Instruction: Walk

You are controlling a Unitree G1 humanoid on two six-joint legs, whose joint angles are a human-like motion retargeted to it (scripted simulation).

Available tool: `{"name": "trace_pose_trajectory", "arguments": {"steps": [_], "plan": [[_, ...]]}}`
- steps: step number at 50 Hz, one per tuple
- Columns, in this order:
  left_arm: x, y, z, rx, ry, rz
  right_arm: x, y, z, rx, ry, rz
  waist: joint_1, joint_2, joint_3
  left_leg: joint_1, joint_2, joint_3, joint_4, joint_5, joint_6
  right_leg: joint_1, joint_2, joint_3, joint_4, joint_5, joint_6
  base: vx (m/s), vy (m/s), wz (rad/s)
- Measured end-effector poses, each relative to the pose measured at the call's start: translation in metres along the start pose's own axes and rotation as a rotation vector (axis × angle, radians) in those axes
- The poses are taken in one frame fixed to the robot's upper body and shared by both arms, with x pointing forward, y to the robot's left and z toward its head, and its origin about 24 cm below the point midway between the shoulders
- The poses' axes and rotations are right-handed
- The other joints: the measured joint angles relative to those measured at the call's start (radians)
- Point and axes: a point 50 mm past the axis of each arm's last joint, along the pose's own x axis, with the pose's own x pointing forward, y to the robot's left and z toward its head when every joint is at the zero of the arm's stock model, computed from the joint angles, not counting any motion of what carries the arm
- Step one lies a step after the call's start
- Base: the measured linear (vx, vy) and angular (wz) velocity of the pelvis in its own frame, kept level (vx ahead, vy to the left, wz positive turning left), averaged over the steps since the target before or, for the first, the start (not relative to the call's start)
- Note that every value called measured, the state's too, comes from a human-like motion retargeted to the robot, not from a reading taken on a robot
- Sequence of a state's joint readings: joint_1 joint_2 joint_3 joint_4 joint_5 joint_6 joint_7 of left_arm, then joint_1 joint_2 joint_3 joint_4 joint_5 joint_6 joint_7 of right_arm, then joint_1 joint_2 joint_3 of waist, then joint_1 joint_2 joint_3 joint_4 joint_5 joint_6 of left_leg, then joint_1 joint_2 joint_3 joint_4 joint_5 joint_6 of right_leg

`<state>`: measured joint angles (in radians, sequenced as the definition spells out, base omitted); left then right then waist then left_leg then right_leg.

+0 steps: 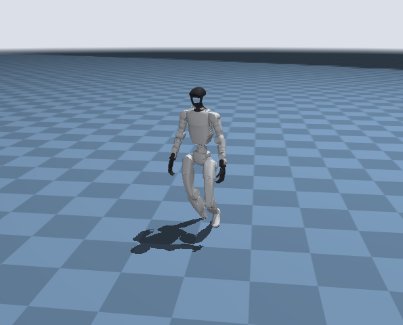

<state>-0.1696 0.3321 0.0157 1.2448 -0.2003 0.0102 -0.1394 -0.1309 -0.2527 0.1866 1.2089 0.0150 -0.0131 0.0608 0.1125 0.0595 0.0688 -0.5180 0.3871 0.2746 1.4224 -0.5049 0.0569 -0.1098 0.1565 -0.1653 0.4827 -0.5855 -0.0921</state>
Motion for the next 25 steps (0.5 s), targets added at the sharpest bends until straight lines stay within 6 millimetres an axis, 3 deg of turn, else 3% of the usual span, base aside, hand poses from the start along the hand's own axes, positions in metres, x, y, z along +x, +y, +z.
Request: {"name": "trace_pose_trajectory", "arguments": {"steps": [8,15,25], "plan": [[-0.003,0.004,-0.020,0.045,0.074,0.013,0.001,0.006,0.002,-0.033,0.003,0.011,0.005,-0.037,-0.022,-0.142,-0.061,0.061,-0.262,-0.037,-0.015,-0.029,-0.041,0.008,0.016,-0.044,0.015,0.14,0.03,0.01],[-0.005,-0.001,-0.041,0.081,0.144,0.009,0.002,0.006,0.007,-0.102,-0.008,0.009,-0.002,-0.081,-0.045,-0.211,-0.162,0.083,-0.561,0.022,-0.043,-0.042,-0.088,0.014,0.041,-0.081,0.028,0.14,0.05,-0.02],[-0.009,0.001,-0.057,0.099,0.196,0.003,0.004,0.001,0.025,-0.142,-0.060,-0.018,0.000,-0.144,-0.063,-0.224,-0.258,0.078,-0.674,0.099,-0.029,-0.052,-0.153,0.055,0.148,-0.170,0.038,0.20,0.08,-0.07]]}}
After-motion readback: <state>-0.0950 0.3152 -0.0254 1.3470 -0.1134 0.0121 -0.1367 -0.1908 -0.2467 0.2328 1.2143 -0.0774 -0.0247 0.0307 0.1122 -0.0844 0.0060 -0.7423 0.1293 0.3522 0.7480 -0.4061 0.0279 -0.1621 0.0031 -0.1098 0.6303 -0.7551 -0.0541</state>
